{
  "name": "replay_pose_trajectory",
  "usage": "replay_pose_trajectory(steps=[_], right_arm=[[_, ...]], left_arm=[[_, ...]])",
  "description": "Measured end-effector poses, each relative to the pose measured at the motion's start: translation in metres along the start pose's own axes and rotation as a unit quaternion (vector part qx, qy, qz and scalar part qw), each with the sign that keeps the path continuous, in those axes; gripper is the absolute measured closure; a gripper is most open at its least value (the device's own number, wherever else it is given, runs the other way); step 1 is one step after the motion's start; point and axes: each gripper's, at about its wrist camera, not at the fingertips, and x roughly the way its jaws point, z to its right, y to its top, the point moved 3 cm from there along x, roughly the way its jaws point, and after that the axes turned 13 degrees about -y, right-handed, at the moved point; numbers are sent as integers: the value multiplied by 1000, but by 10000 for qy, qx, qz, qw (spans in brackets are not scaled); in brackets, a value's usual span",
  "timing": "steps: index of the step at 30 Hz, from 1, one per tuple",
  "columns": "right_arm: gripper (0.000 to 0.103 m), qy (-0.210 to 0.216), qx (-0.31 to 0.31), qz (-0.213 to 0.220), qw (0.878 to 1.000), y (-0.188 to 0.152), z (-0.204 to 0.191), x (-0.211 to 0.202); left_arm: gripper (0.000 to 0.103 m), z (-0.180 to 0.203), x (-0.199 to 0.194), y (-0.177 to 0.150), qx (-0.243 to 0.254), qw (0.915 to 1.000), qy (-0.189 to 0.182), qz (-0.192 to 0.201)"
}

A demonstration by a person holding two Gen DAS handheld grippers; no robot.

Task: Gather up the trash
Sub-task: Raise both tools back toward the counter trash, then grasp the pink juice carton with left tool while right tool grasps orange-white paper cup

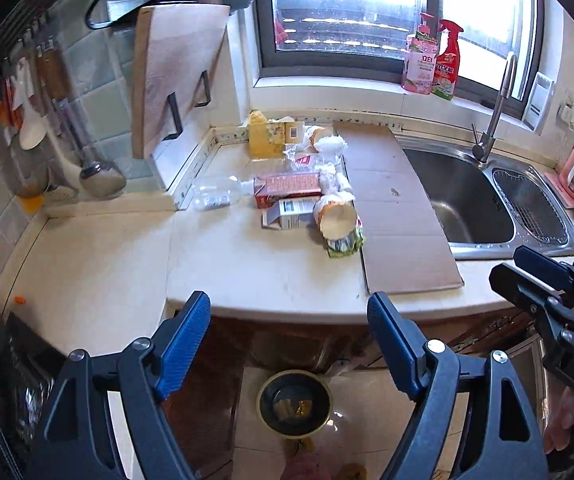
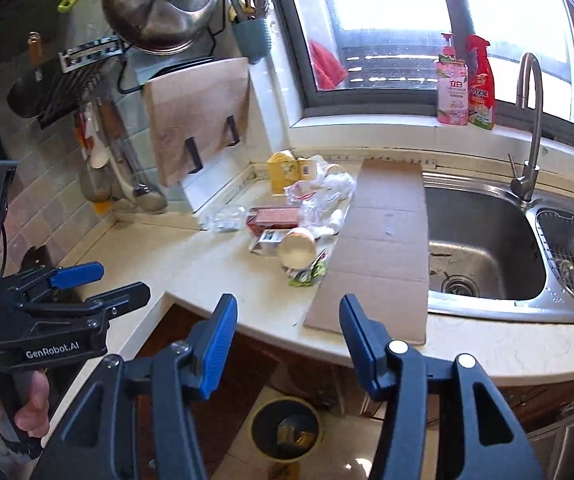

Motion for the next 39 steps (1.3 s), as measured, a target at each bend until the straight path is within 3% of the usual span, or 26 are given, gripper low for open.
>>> replay_pose_trajectory(steps=[9, 15, 22, 27, 33, 35, 39], right_arm=[[50, -283, 219, -358, 9987, 23, 3, 74], [54, -365, 270, -645, 9969, 30, -6, 126], [59, -468, 14, -908, 9948, 37, -26, 188], [65, -563, -252, -1101, 9920, 36, -36, 229], [93, -498, -236, -1222, 9910, 36, -41, 255], [102, -401, -155, -1218, 9916, 36, -43, 257], [102, -146, 336, -1152, 9927, 39, -37, 251]], left_arm=[[24, -40, 65, 59, 133, 9996, -179, -157], [24, -72, 111, 80, 95, 9989, -221, -402], [24, -89, 166, 101, 571, 9955, -223, -726], [24, -92, 209, 117, 1127, 9860, -413, -1157], [26, -88, 241, 141, 1774, 9727, -497, -1413], [34, -86, 251, 144, 1940, 9674, -553, -1532], [47, -77, 270, 140, 2465, 9494, -571, -1862]])
